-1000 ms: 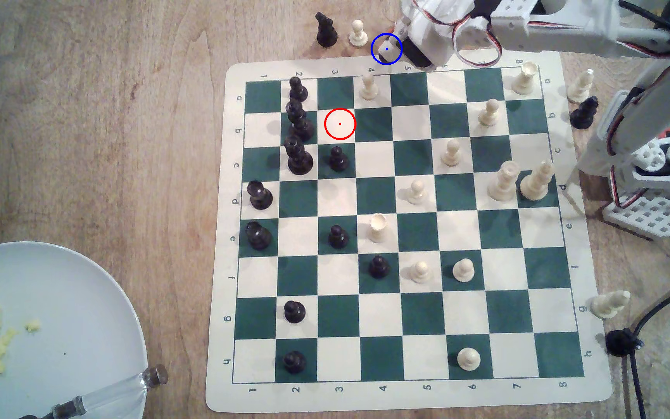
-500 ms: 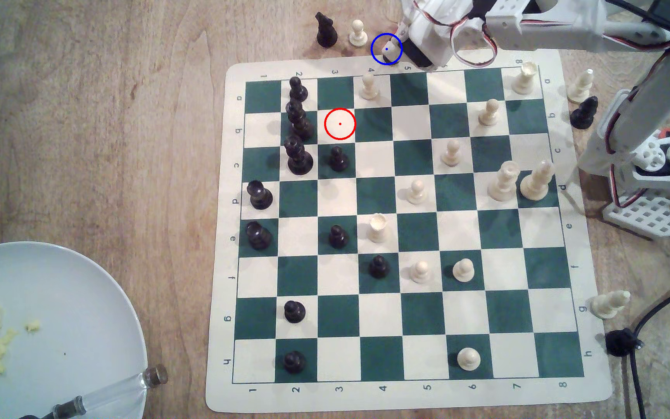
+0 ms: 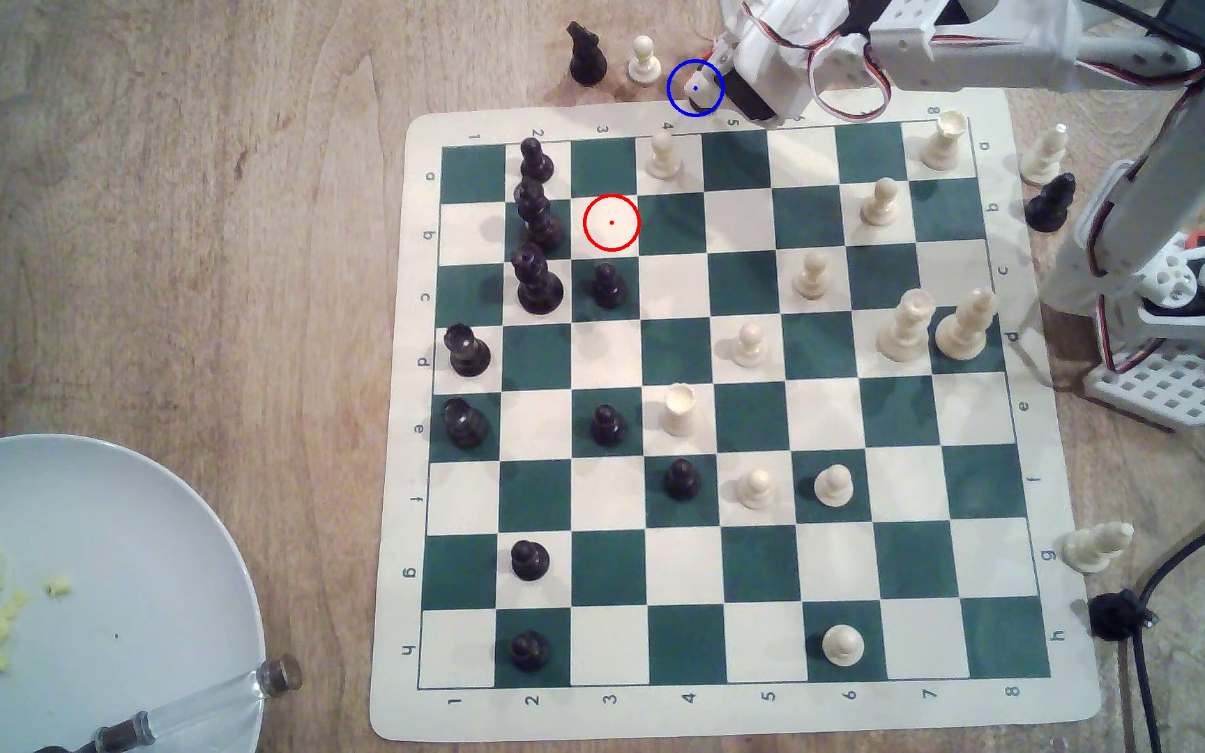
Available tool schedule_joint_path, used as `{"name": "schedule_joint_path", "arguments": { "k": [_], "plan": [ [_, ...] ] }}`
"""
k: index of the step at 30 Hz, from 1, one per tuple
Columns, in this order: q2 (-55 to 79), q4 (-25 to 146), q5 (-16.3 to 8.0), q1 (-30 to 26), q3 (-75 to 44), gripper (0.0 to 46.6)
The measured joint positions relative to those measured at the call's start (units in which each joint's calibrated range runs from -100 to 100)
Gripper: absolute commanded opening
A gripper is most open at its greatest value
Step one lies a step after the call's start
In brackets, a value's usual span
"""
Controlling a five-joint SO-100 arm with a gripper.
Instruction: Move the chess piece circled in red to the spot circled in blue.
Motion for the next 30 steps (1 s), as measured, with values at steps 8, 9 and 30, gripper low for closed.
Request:
{"name": "schedule_joint_path", "arguments": {
  "k": [8, 9, 30],
  "plan": [
    [0.00, 0.00, -0.24, 0.00, 0.00, 11.3],
    [0.17, 0.00, -0.29, -0.07, 0.09, 12.8],
    [-6.95, 6.29, -1.51, -0.07, 0.72, 18.2]
  ]
}}
